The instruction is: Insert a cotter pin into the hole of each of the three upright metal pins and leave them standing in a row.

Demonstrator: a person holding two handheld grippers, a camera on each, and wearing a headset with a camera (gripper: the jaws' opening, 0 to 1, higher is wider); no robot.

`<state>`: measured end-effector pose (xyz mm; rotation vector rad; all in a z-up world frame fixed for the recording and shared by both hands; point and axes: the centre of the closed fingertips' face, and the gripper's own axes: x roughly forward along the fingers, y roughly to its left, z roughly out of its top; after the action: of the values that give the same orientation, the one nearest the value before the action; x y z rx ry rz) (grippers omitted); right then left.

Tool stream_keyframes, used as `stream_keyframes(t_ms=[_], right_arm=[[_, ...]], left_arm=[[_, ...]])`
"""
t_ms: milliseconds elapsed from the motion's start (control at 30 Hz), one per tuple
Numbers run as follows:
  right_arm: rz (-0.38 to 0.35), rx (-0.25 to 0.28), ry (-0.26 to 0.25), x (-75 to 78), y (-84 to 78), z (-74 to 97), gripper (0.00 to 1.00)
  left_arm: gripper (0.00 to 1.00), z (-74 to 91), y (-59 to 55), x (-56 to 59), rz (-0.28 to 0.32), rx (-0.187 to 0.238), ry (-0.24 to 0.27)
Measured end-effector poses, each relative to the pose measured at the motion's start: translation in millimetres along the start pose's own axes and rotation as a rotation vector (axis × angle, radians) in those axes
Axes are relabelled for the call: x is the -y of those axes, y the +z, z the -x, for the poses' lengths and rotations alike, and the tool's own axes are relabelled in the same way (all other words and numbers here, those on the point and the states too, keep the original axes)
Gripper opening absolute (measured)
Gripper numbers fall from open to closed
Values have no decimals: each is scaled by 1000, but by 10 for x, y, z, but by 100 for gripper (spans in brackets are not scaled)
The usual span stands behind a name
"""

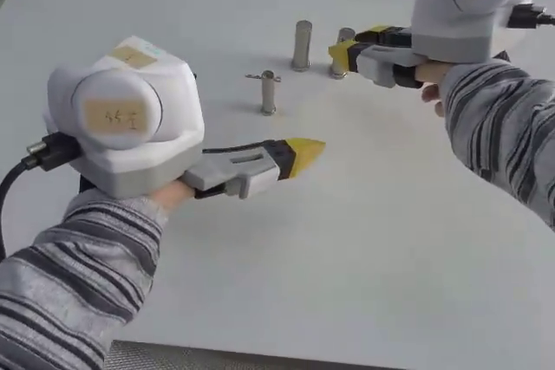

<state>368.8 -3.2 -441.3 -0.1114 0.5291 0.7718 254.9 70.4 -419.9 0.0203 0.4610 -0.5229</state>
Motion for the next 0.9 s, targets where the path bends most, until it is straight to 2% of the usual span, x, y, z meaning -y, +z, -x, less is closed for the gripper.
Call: stream_keyframes(t_ms=[100, 167, 233, 600, 700, 900], right_arm=[[-64, 17, 11, -10, 12, -5, 14], [-60, 7, 0, 5, -1, -7, 11], [-55, 9, 1, -14, 5, -9, 10], [79, -12, 28, 10, 17, -17, 8], [99, -15, 61, -25, 4, 9, 8], [190, -22, 130, -167, -75, 130, 8]], left_arm=[[99, 22, 37, 101, -44, 22, -39], [99, 43, -5, 145, -85, 0, -60], [99, 55, -32, 152, -94, -13, -61], [99, 167, -50, 171, -84, -13, -66], [99, 182, -55, 171, -66, -14, -62], [99, 200, -63, 191, -69, -15, -67]])
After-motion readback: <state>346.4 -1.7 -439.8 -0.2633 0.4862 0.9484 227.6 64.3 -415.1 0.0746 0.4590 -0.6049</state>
